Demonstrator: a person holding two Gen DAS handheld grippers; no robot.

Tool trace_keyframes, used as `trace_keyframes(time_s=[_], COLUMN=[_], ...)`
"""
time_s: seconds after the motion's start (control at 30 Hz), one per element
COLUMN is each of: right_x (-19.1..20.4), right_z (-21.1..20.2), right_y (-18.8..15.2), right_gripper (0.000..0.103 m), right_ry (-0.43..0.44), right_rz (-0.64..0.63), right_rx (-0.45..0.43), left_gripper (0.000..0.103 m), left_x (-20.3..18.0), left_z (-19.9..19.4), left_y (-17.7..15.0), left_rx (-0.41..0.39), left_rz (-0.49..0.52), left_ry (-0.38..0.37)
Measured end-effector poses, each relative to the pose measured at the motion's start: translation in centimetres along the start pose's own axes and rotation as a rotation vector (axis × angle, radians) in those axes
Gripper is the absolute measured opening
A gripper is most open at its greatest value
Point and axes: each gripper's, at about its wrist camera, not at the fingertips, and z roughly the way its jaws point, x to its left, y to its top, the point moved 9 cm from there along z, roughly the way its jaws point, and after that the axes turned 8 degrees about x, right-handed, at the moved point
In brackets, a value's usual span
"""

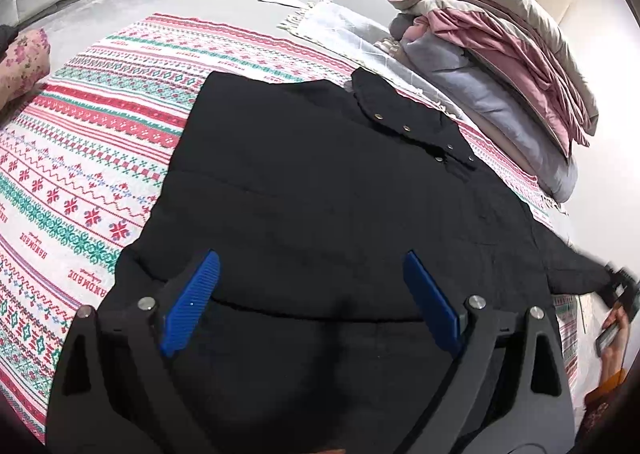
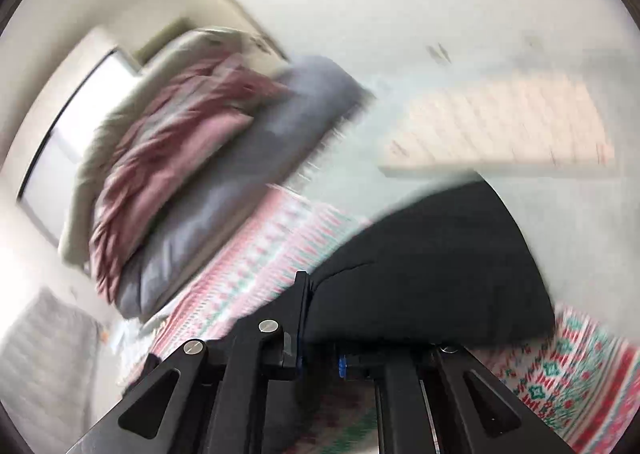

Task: Fold large clothes
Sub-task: 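Grasp the other sleeve with the right gripper and fold it across the body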

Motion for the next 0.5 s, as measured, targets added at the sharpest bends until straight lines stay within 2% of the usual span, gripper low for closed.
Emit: trace_keyframes(time_s=[0.13, 0.23, 0.33, 0.5], right_x=[8.6, 15.7, 22.3, 29.4], right_z=[-4.4, -6.1, -6.7, -5.4], right_y=[0.1, -1.4, -5.0, -13.4], right_gripper=[0.01, 0.01, 0.011, 0.011], right_ry=[0.075, 0.138, 0.171, 0.248], right_rz=[-0.183, -0.323, -0.491, -0.672], right_rx=[-0.088, -0.107, -0.085, 0.015], left_gripper=[0.093, 0.093, 0.093, 0.093], left_x=[-1.0, -1.5, -1.7, -1.6], left_z=[0.0, 0.1, -0.1, -0.1], left_y=[-0.2, -0.3, -0.3, -0.4], left_rx=[-0.007, -0.01, -0.015, -0.019], left_rz=[0.03, 0.048, 0.057, 0.074], left_ry=[-0.02, -0.023, -0.023, -0.015])
